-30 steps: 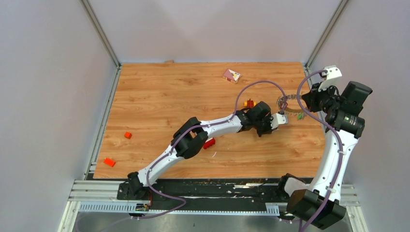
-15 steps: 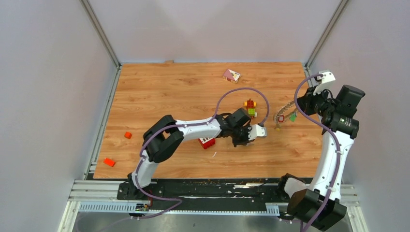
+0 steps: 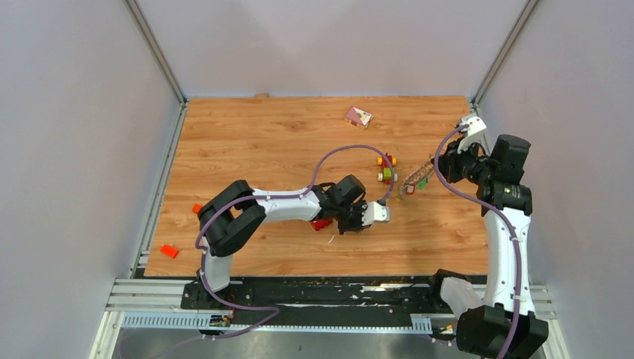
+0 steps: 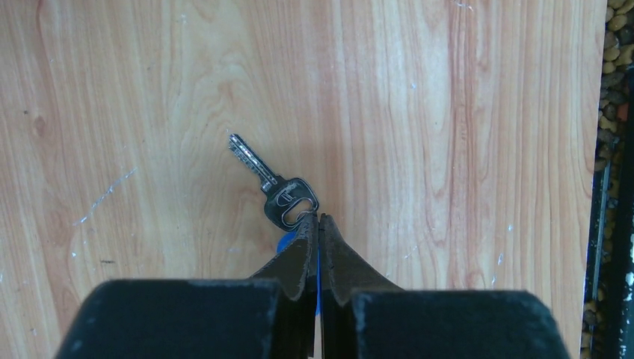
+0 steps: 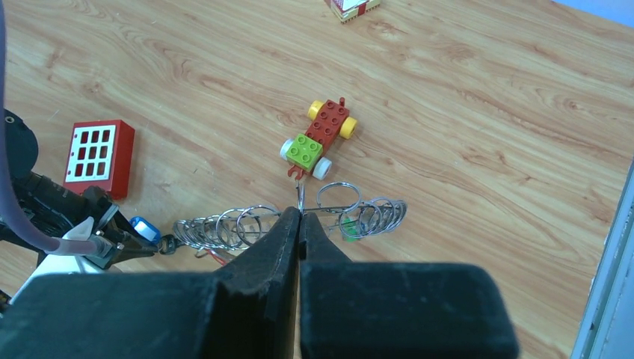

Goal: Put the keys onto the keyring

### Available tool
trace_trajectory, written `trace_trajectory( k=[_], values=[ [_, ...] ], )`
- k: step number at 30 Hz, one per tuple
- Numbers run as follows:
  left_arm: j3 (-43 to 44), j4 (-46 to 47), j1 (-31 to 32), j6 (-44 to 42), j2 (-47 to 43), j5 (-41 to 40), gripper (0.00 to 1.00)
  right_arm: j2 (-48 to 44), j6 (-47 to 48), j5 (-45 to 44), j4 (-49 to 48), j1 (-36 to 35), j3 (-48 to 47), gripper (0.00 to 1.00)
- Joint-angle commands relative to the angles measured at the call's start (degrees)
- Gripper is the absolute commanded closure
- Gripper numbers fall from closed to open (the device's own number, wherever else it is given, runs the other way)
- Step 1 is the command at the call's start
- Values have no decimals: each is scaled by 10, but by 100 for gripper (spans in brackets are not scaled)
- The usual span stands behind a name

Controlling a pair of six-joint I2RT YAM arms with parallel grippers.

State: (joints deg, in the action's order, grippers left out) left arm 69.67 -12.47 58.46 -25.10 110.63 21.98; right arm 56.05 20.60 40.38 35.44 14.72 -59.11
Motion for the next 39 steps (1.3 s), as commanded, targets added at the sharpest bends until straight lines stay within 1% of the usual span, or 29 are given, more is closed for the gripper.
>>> trace_trajectory(
  k=[1,9,12,17,28,39],
  values=[
    [-15,12,-3,-16,-44,2,97,-14,-16,-1,-67,-10,6,100],
    [-23,15,-6,-15,-51,6,79,-17,-28,7,-89,-16,30,100],
    [-22,8,-8,-27,-52,12,71,-17,-28,7,-90,-19,33,100],
    [-21,0,-9,-41,-55,15,60,-19,-25,6,-85,-20,33,100],
    [-40,11,-9,-42,-62,18,48,-18,-26,10,-85,-22,38,100],
    [-72,55,10,-63,-70,-38,47,-16,-28,13,-86,-24,43,100]
  ],
)
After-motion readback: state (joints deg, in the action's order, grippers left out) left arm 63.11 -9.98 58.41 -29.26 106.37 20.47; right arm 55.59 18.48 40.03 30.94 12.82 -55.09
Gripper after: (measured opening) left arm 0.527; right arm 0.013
